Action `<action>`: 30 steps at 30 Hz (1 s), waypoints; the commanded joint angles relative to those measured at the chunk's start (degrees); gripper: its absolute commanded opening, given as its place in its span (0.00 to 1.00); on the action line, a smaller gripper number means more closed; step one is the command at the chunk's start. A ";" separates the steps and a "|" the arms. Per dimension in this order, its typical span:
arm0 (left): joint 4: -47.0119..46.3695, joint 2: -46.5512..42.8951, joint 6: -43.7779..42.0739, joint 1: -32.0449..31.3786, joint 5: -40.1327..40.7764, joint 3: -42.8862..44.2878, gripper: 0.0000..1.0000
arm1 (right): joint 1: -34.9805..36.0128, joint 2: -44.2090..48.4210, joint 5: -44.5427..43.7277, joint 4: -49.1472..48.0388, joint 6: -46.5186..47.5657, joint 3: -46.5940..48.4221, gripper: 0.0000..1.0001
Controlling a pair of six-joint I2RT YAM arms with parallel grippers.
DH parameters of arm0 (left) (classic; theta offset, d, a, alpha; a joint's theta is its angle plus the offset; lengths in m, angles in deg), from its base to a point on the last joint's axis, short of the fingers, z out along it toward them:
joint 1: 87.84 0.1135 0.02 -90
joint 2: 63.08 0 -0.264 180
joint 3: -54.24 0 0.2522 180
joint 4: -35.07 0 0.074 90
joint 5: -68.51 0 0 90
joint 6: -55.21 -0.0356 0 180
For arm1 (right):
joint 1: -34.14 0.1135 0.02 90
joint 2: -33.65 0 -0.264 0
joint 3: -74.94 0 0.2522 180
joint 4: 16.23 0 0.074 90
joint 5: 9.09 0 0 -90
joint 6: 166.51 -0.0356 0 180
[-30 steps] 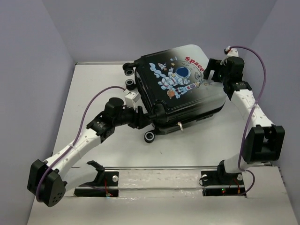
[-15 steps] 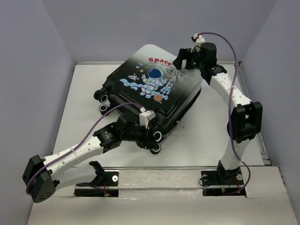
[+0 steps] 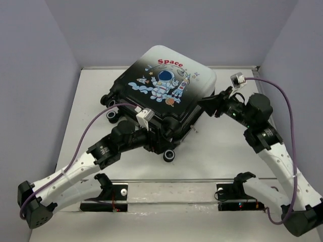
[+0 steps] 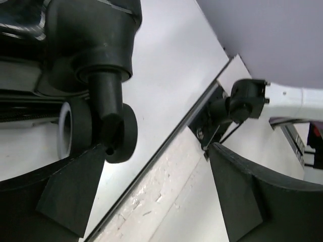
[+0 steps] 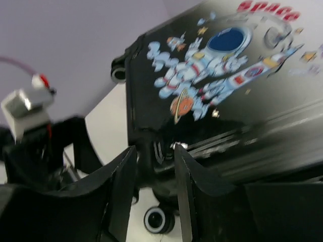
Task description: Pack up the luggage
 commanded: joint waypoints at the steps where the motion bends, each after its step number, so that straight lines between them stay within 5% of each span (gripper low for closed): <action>1: -1.29 -2.41 -1.73 1.11 8.03 -0.90 0.99 | 2.77 8.02 -1.47 -6.58 -5.96 -19.82 0.35; 5: 0.73 -3.65 -2.87 1.55 8.39 -0.90 0.99 | 4.10 13.75 -3.50 -9.48 -7.36 -30.15 0.33; 14: -1.37 6.89 -6.48 1.64 5.13 2.61 0.99 | 4.10 14.10 -4.47 -13.18 -7.29 -37.20 0.73; 20: -5.40 11.38 -6.13 1.64 4.08 3.50 0.96 | 4.10 12.70 -7.19 -14.49 -6.05 -38.78 0.78; 23: -6.91 12.88 -5.42 1.64 3.64 3.15 0.82 | 4.10 11.39 -8.77 -16.69 -3.77 -39.31 0.75; 26: -9.28 13.05 -3.85 1.64 3.47 2.62 0.55 | 4.10 8.05 -9.30 -18.09 -0.61 -38.69 0.69; 27: -10.15 12.62 -3.14 1.72 3.55 2.53 0.33 | 4.10 7.26 -9.48 -19.32 0.09 -38.95 0.65; 30: -11.21 10.69 -1.74 1.72 4.86 2.35 0.06 | 4.10 5.94 -8.09 -24.06 0.19 -39.92 0.64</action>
